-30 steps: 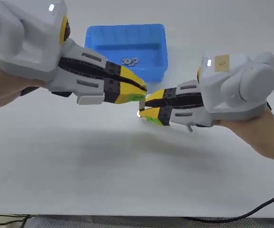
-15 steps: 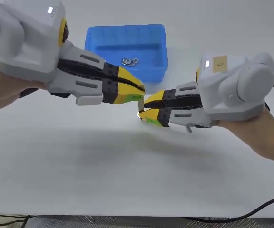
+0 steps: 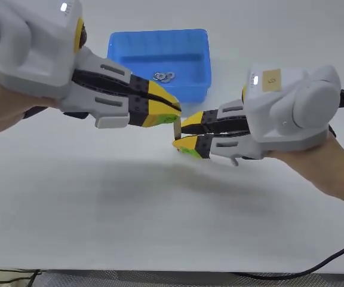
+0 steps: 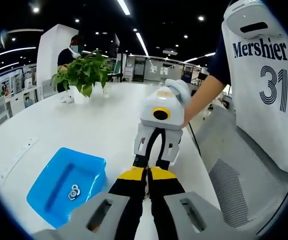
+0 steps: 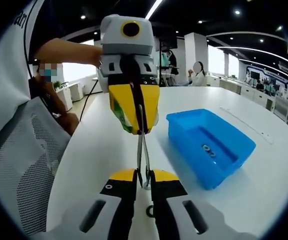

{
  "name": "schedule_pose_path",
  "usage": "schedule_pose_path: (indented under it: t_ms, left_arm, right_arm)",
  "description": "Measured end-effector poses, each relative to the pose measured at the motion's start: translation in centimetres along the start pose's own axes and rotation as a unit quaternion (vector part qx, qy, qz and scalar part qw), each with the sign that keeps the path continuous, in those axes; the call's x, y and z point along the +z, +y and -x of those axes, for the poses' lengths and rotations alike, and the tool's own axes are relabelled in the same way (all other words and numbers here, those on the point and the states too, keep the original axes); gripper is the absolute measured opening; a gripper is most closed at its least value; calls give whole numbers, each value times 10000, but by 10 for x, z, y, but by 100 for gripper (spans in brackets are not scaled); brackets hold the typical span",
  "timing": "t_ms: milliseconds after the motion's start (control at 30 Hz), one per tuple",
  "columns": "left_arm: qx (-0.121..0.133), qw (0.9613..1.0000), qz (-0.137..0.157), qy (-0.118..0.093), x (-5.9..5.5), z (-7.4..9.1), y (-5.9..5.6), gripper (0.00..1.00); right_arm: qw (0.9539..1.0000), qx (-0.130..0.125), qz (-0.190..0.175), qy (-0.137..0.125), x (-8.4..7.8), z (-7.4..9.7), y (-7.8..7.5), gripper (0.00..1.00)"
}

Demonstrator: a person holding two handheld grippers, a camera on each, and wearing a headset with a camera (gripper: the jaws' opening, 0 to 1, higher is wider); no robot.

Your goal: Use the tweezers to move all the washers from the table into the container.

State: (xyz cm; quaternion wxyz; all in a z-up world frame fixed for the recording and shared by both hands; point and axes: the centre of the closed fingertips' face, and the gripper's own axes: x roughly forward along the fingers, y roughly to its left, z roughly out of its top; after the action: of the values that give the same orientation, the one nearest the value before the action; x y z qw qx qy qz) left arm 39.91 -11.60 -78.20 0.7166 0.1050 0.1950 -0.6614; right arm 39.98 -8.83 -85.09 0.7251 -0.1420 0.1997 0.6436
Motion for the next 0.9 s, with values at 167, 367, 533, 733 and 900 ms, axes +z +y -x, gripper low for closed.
schedule_pose_path:
  t_ms: [167, 367, 533, 733, 900]
  left_arm:
    - [1, 10000, -7, 7, 0, 0, 1, 6]
    - [-1, 9999, -83, 80, -1, -1, 0, 6]
    - [-17, 9998, -137, 161, -2, 1, -3, 6]
    - [-8, 9997, -180, 141, 4, 6, -4, 6]
    - [15, 9995, -291, 125, 13, 12, -5, 6]
  right_arm:
    - [9999, -13, 122, 6, 0, 0, 0, 11]
    - [9982, -160, 562, 165, -1, 0, 1, 10]
    - [9982, -221, 536, 162, -1, -1, 1, 10]
    - [9982, -218, 555, 94, 6, 1, 0, 10]
    - [9975, -258, 653, 15, 17, 4, 0, 10]
